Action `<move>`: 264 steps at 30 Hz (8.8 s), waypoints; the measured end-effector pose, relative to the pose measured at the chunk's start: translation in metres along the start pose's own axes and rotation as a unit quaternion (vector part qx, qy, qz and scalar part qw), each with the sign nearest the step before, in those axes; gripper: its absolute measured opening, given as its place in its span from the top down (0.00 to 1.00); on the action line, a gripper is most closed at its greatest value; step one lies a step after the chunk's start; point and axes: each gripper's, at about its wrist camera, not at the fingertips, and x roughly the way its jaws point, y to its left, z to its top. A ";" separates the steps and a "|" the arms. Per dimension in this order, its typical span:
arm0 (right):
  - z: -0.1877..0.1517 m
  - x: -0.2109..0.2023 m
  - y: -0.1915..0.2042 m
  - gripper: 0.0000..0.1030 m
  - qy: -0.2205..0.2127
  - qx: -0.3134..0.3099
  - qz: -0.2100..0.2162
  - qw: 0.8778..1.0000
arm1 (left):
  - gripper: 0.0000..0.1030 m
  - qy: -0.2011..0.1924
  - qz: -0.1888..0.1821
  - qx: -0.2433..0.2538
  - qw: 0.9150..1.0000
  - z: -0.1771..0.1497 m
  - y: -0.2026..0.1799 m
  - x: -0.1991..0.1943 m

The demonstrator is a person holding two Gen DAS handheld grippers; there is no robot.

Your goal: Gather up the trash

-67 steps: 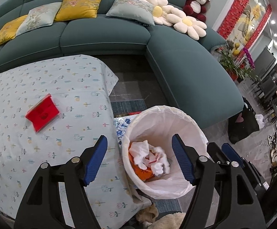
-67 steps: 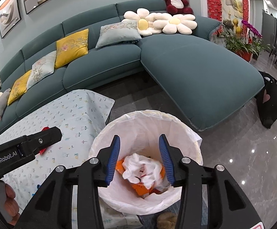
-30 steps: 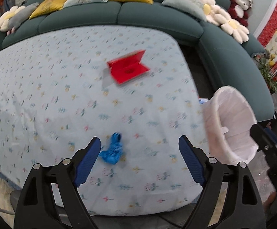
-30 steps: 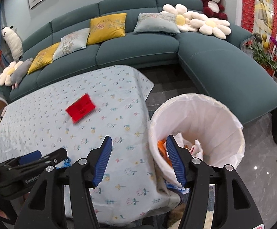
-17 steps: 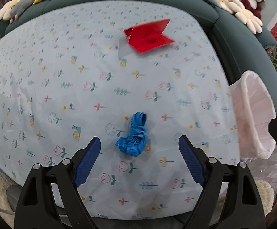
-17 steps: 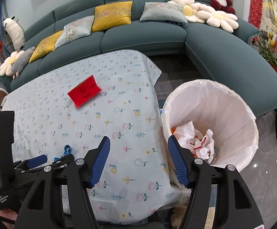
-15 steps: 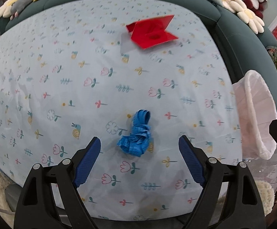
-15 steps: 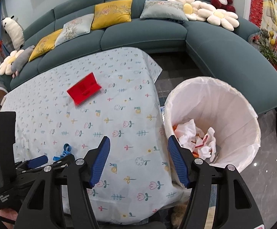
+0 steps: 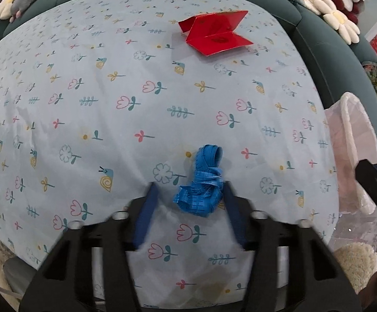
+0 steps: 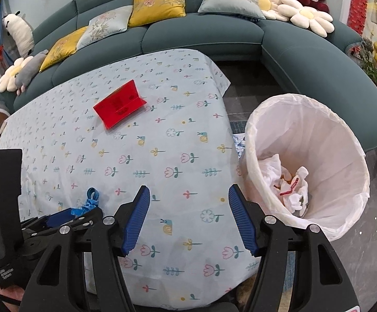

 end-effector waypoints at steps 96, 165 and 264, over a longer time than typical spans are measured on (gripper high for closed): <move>0.015 -0.078 -0.201 0.95 -0.096 0.177 -0.011 0.979 | 0.79 -0.072 -0.113 0.193 0.972 0.023 -0.253 -0.089; 0.006 -0.104 -0.120 0.07 -0.086 0.055 -0.062 0.993 | 0.15 -0.151 0.010 0.110 0.982 0.000 -0.139 -0.120; -0.029 -0.090 -0.140 0.07 -0.062 0.062 -0.095 0.992 | 0.14 -0.132 0.027 0.147 0.980 -0.025 -0.161 -0.103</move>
